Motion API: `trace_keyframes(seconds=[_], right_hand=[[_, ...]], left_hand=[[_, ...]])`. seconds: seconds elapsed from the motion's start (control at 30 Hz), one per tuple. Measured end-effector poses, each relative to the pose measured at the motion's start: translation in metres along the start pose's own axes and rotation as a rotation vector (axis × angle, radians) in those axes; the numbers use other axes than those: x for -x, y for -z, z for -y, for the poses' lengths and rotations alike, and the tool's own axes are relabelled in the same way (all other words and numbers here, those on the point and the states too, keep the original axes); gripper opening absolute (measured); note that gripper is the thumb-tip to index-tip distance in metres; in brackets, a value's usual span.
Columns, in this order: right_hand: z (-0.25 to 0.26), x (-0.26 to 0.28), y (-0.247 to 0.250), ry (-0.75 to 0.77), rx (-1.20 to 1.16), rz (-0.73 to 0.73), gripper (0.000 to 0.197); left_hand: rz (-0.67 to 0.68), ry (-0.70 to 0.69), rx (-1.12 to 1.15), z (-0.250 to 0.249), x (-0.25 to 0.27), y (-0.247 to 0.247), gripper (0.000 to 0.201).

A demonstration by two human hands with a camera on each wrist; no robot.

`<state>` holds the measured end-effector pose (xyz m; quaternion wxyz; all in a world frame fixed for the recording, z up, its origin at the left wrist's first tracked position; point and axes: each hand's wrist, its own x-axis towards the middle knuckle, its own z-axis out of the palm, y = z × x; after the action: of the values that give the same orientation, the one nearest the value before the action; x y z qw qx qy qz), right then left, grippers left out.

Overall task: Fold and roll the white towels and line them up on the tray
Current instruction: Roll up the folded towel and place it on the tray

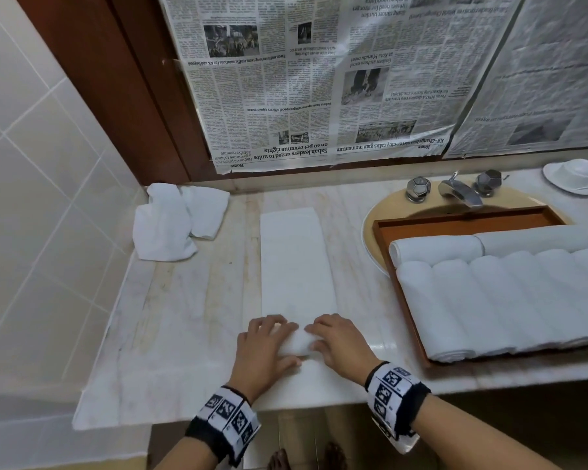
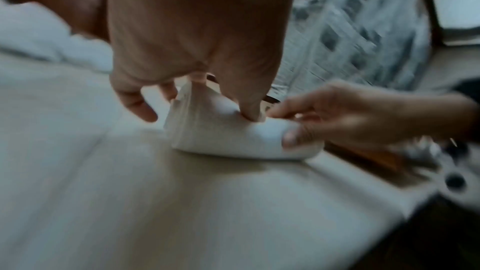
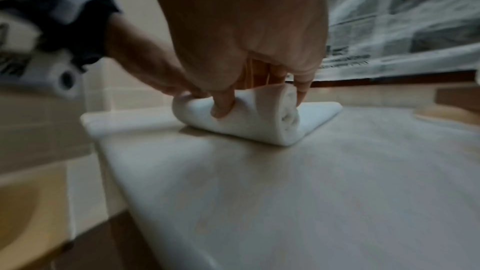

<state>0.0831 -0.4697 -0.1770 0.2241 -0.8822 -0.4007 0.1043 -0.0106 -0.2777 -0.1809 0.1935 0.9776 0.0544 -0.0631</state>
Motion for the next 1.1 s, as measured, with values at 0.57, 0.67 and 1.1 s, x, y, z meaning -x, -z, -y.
trace_keyframes(seconds=[0.57, 0.67, 1.1], right_hand=[[-0.007, -0.008, 0.004, -0.075, -0.013, 0.143, 0.043], [-0.006, -0.016, 0.013, -0.134, -0.116, 0.253, 0.041], [0.015, 0.008, 0.012, -0.048, 0.292, 0.145, 0.061]], left_hand=[[0.164, 0.088, 0.048, 0.002, -0.012, 0.013, 0.062], [0.017, 0.015, -0.075, -0.003, 0.005, -0.001, 0.069], [0.283, 0.08, 0.292, 0.011, -0.02, 0.014, 0.073]])
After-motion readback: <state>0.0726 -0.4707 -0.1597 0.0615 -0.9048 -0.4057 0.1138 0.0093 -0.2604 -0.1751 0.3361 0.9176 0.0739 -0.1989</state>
